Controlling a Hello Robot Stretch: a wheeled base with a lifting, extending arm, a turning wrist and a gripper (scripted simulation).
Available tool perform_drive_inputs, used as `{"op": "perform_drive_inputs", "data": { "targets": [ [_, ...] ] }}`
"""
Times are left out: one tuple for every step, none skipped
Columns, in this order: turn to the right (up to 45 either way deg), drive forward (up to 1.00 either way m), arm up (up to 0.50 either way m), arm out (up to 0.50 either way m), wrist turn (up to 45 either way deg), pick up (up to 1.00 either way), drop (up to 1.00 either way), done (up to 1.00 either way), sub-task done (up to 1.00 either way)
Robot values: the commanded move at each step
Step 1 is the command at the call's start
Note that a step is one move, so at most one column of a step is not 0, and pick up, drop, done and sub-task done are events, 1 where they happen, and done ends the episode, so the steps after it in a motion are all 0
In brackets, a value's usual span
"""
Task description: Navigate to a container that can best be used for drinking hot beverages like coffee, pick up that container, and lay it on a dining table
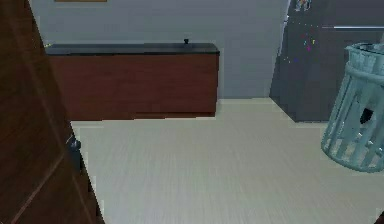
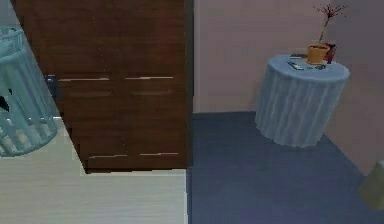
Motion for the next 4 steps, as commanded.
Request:
{"op": "perform_drive_inputs", "data": {
  "targets": [
    [45.0,0.0,0.0,0.0,0.0,0.0,0.0,0.0,0.0],
    [39.0,0.0,0.0,0.0,0.0,0.0,0.0,0.0,0.0],
    [0.0,0.05,0.0,0.0,0.0,0.0,0.0,0.0,0.0],
    [-45.0,0.0,0.0,0.0,0.0,0.0,0.0,0.0,0.0]
  ]
}}
